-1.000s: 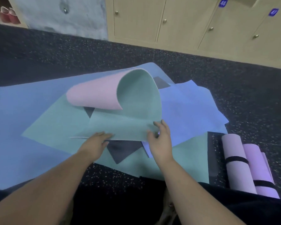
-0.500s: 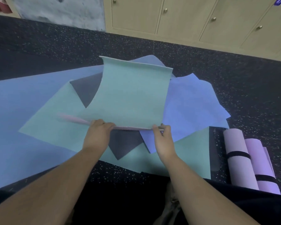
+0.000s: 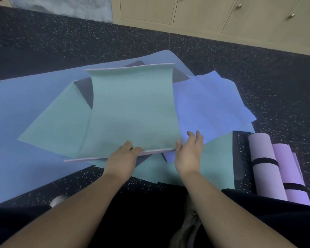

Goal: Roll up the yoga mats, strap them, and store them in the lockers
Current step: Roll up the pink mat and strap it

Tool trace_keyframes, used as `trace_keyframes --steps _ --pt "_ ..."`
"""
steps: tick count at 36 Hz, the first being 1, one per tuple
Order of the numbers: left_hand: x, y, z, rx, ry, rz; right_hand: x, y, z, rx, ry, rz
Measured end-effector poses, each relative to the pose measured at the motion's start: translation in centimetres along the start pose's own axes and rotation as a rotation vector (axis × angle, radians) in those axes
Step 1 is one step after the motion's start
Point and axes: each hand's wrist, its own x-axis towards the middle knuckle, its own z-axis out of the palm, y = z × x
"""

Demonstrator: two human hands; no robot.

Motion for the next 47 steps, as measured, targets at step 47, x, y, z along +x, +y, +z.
trace_keyframes --steps 47 --pt "1.4 -5.6 8.5 0.179 0.405 0.093 -1.2 4.7 11.0 -0.436 -0.226 -0.507"
